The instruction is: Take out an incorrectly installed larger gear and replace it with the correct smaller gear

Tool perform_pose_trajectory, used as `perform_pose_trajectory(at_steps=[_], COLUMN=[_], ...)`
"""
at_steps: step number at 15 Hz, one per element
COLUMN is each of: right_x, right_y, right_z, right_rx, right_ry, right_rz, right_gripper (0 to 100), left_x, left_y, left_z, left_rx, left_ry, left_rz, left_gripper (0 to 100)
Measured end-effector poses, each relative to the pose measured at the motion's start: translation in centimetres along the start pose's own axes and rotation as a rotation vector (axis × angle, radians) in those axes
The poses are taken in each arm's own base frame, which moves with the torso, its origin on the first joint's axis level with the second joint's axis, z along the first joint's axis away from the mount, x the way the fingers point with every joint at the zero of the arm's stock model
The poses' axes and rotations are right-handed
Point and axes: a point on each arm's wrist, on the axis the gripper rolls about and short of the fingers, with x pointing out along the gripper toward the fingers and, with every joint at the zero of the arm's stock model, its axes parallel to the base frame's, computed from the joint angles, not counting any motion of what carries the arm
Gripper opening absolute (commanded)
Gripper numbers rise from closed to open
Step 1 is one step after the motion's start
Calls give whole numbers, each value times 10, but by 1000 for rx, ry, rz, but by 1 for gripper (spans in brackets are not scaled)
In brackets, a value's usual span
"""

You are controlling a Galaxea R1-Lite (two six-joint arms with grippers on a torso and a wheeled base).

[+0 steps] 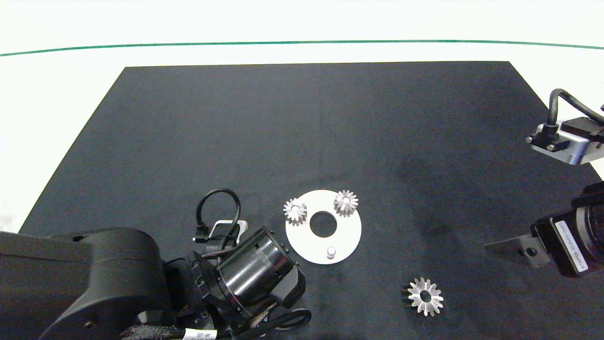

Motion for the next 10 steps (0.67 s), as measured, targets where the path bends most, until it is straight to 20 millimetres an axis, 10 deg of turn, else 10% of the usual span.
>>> perform_pose_trajectory(at_steps=[10], right_x=[0], right_y=[0], right_z=[0], right_rx=[-2], right_ry=[0], right_rz=[-2], right_gripper=[100], left_x=[0], left_y=[0], left_z=[-1], left_rx=[6], left_ry=[3], left_rz=[2], left_gripper=[53])
